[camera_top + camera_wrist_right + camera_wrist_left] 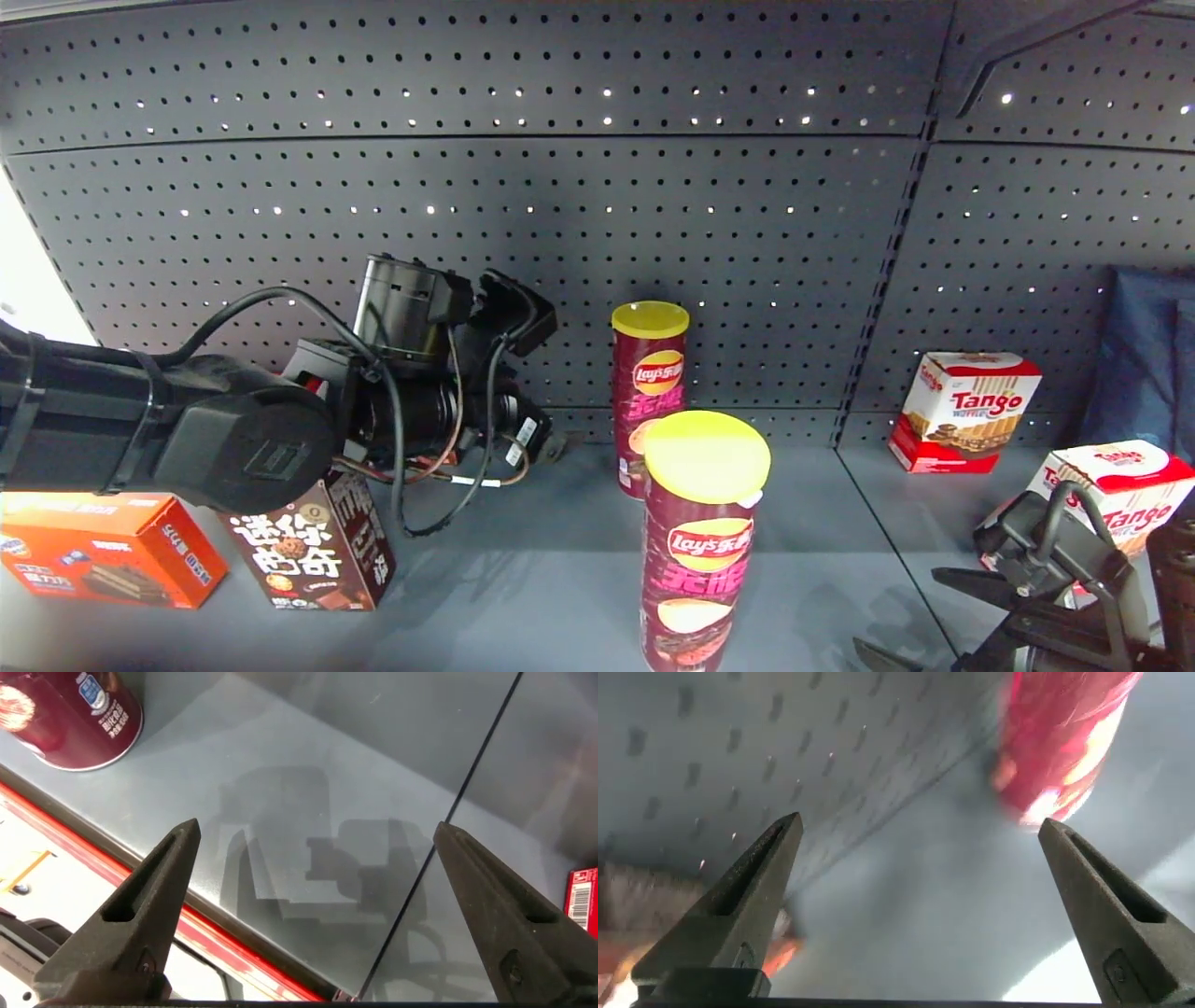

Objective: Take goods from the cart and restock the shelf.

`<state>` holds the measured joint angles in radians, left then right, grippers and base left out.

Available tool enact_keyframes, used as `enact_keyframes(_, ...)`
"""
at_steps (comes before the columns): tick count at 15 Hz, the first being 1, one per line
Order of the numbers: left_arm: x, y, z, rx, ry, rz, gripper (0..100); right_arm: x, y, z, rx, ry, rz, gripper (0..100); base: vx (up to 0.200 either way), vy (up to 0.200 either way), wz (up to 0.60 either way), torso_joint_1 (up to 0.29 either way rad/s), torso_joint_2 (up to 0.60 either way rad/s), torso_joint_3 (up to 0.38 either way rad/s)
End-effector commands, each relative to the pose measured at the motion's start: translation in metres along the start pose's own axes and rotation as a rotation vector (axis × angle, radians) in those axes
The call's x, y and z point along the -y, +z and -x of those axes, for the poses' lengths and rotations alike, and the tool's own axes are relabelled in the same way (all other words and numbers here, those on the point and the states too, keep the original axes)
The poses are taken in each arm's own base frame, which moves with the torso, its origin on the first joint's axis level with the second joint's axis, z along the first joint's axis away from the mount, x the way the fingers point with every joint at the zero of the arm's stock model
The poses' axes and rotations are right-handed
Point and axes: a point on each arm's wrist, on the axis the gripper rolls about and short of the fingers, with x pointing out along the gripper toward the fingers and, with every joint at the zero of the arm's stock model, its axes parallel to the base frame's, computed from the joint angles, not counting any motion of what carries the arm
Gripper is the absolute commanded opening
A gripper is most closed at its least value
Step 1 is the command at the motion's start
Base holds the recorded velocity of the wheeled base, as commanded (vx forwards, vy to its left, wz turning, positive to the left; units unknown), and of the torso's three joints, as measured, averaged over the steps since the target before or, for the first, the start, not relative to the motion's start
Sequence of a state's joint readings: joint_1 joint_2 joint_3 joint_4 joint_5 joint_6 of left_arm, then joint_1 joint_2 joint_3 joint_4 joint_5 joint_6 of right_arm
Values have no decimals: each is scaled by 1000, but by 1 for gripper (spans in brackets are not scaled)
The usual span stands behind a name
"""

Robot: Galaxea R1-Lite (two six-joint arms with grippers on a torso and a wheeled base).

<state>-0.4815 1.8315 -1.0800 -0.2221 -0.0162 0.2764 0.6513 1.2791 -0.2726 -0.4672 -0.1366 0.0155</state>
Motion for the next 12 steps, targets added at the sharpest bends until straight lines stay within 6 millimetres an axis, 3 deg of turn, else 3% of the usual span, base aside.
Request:
enact_keyframes(1, 3, 5, 1, 4, 7, -15, 100, 0, 0, -1, -4, 1, 1, 100, 0, 0, 0, 0, 0, 0)
enact_keyframes(6, 6, 14, -1, 0, 41, -76, 100, 0, -1, -1, -5, 2, 1, 100, 0, 0, 0, 0, 0, 0)
enact_keyframes(12, 19, 14, -17, -10, 7, -93, 100, 0, -1, -1, -8, -2, -1, 100, 0, 0, 0, 0, 0, 0)
